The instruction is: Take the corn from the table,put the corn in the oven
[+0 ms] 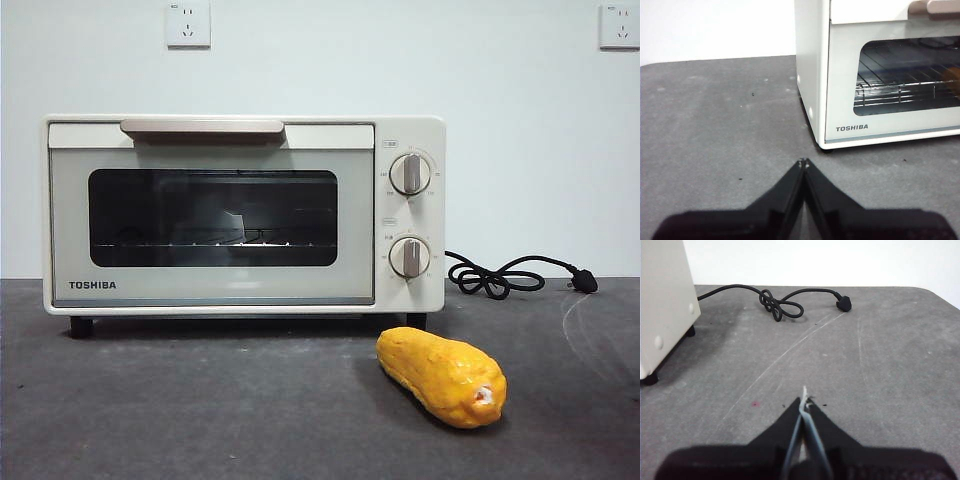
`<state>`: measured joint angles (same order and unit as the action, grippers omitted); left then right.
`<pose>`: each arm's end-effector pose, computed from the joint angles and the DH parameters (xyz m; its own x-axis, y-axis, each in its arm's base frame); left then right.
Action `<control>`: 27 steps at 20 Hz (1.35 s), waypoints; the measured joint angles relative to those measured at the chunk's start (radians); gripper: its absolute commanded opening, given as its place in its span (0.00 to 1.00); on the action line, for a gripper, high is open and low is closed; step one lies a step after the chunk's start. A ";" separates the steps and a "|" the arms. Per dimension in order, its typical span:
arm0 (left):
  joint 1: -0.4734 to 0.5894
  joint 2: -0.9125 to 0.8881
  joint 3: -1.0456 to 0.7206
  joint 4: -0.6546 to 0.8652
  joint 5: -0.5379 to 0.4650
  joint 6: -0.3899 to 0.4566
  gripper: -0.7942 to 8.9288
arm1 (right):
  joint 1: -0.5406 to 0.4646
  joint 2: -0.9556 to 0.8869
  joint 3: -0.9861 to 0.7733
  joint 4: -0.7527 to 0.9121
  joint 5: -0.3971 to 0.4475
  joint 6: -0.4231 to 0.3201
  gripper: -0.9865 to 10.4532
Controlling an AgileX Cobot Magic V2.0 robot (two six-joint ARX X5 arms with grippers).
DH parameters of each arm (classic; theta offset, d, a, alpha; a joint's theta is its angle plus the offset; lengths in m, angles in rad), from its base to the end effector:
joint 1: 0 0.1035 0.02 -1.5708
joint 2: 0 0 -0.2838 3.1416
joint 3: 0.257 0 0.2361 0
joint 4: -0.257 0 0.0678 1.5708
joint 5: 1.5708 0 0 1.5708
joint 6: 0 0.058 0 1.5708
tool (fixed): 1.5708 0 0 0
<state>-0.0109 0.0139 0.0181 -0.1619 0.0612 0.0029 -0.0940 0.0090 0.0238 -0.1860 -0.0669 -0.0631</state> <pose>0.0884 -0.0045 0.1487 0.9850 -0.0719 -0.1567 0.0717 0.9974 -0.0067 0.0875 -0.0044 0.1480 0.9851 -0.0257 -0.1700 0.0173 0.9986 -0.0508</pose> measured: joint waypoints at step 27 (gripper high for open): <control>0.000 0.142 0.232 -0.170 0.480 -0.428 0.08 | 0.001 0.038 0.087 0.071 -0.449 0.522 0.08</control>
<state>-0.0109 0.1555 0.2501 -0.3317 0.5411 -0.4255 -0.0929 0.0467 0.1104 -0.1154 -0.5163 0.4591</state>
